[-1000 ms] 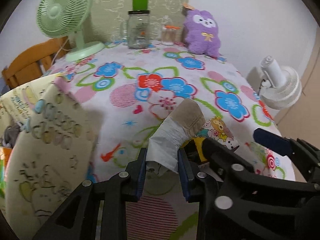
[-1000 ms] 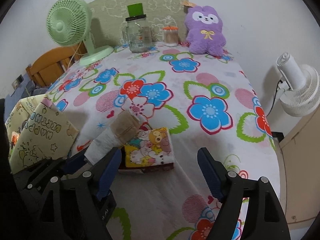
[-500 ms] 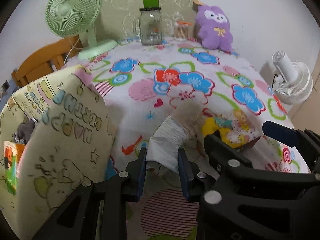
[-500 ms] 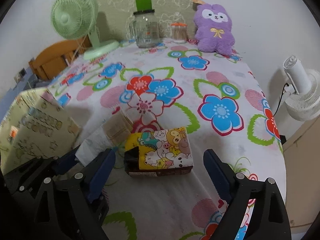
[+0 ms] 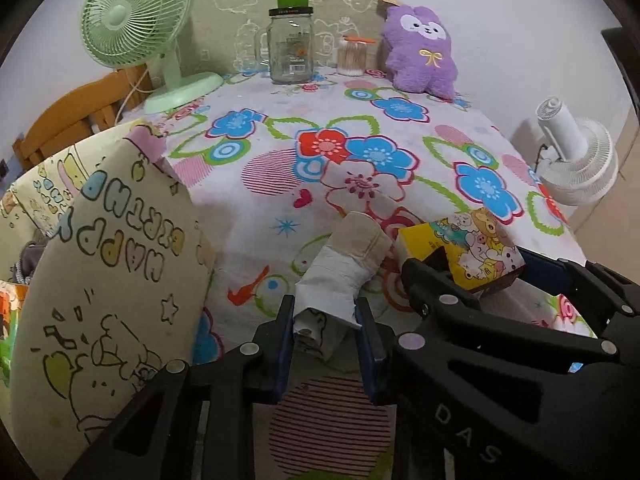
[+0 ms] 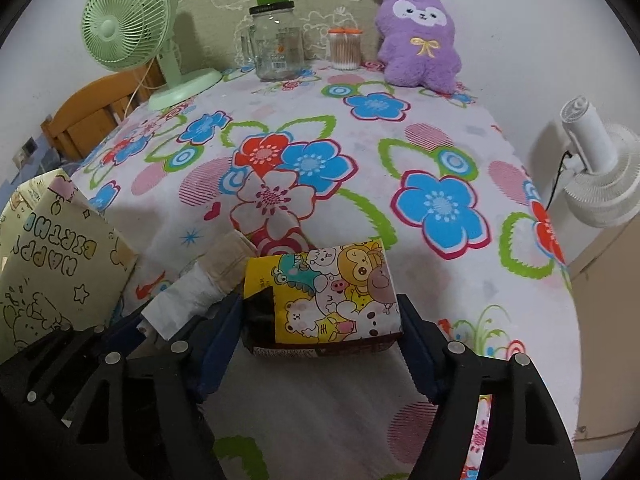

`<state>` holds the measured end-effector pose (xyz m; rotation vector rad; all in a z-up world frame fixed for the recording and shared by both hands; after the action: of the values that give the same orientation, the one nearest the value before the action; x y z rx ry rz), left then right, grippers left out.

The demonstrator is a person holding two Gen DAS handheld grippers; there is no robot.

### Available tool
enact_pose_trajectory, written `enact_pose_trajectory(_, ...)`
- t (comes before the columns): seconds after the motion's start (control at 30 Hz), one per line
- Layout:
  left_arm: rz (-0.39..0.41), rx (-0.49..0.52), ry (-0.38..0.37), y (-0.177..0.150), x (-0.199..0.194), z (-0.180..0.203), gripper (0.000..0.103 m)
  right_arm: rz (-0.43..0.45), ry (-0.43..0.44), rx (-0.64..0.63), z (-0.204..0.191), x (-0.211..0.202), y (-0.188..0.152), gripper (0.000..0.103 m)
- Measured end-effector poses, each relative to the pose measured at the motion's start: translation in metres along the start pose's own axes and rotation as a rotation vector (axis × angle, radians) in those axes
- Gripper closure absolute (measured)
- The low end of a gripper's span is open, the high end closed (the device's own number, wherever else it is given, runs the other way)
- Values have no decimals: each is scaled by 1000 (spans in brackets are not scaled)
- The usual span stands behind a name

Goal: Organize soft objects
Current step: 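Grasp the yellow cartoon box with the right tool while the left tool holds the towel, then carry the towel and yellow cartoon box over the fabric box with both tools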

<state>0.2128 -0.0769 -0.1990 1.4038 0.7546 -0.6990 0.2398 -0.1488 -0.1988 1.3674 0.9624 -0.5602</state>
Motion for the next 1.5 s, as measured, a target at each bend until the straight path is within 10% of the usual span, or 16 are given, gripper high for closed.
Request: enact_pose_trajectory(1.5, 197, 97, -77, -2, -132, 14, 78, 253, -83, 73, -1, -153, -19, 28)
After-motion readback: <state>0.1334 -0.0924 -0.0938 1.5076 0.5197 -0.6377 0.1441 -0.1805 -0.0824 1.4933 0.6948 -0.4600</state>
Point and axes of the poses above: each gripper's, at about its wrist camera, not at the fingertips, and x roughly the way its jaws point, z to its right, y to its top, the point moved 8 cm from there along x, roughly the way its jaws point
